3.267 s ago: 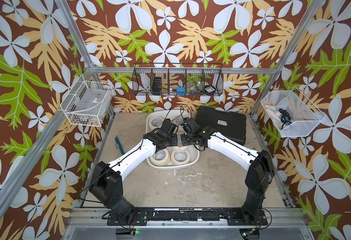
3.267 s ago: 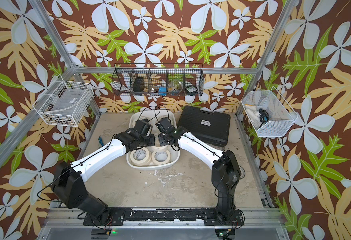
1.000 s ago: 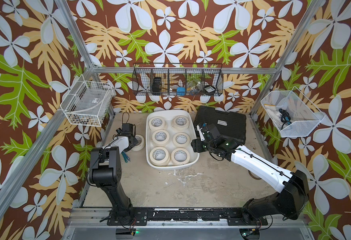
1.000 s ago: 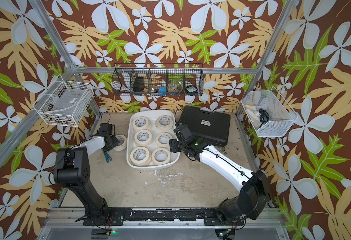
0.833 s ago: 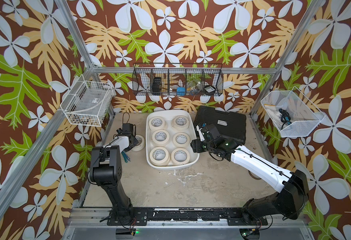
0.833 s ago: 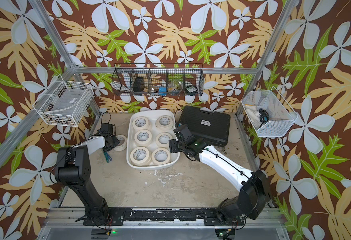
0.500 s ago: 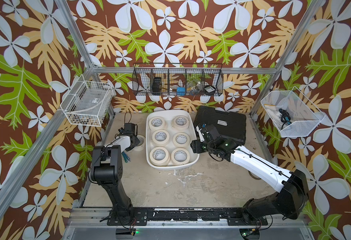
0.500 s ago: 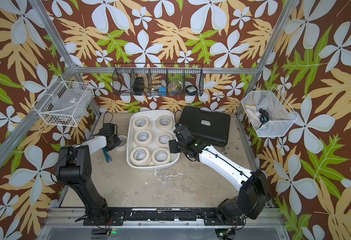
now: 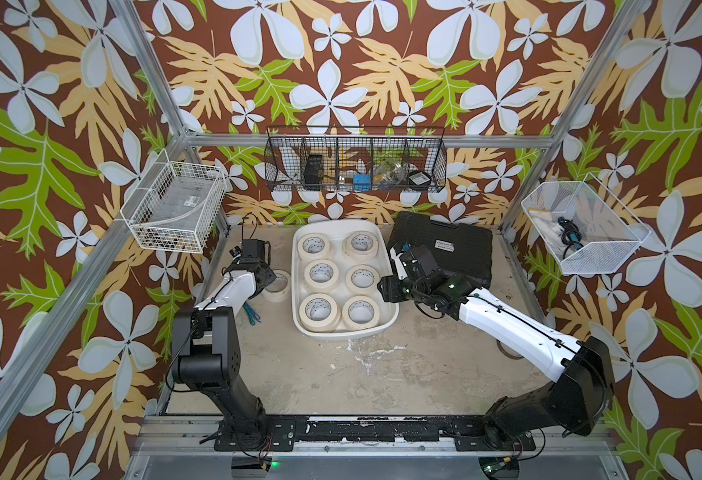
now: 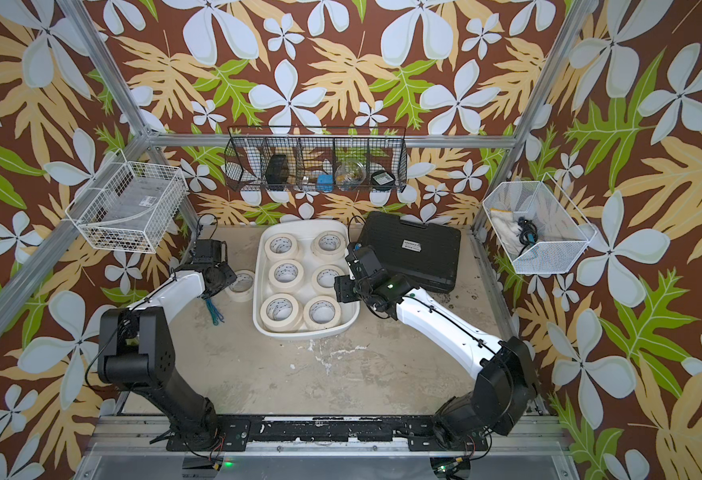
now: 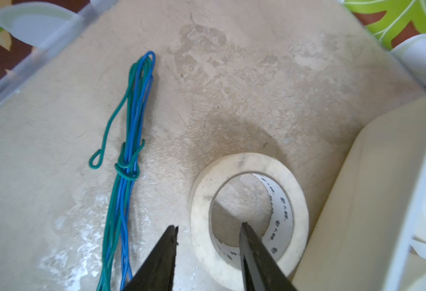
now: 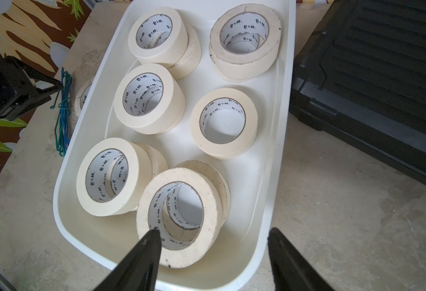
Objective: Take out the art tape in the storage box
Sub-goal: Place the art tape at the center of the board, then pick up the art tape from the storage box.
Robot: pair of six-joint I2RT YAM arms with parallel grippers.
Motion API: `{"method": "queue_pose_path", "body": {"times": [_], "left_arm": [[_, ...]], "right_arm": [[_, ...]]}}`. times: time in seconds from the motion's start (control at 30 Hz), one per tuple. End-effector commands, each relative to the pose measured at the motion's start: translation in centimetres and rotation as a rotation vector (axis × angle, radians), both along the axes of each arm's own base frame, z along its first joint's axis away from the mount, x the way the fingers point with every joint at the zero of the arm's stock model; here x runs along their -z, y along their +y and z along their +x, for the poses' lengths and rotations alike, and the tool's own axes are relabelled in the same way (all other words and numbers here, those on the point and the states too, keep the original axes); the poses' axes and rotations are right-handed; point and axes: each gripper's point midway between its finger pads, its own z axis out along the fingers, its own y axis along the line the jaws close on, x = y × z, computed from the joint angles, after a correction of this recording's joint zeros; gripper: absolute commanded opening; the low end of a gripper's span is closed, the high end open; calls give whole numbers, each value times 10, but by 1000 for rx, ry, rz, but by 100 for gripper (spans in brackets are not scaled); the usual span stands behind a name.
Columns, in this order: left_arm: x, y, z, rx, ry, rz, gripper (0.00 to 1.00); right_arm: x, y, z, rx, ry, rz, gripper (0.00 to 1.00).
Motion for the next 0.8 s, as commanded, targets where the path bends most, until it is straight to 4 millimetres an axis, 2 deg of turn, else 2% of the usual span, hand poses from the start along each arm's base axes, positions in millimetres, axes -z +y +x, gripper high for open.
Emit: {"method": "queue_pose_path", "body": {"times": [0.0, 0.17, 0.23, 0.33, 0.47, 0.63, 0.77], "left_arm": [[-14, -3, -17, 30, 22, 24, 46], [-50, -50, -26, 181, -50, -20, 48], [-63, -72, -33, 251, -96, -75, 49], [-82, -92, -46, 320, -157, -128, 50], [-97, -105, -64, 397, -206, -161, 52], [-100, -106, -84, 432, -216, -150, 53], [-101, -107, -92, 450, -217, -147, 54]], "right_arm": [[-5, 3, 7, 0, -12, 13, 70], [0, 5, 22, 4, -6, 7, 69], [1, 6, 33, 11, -2, 7, 69], [4, 11, 51, 13, -2, -7, 67], [9, 26, 71, -12, 1, -30, 64], [27, 57, 88, -63, 49, 7, 59], [40, 79, 95, -59, 80, 1, 59]]}}
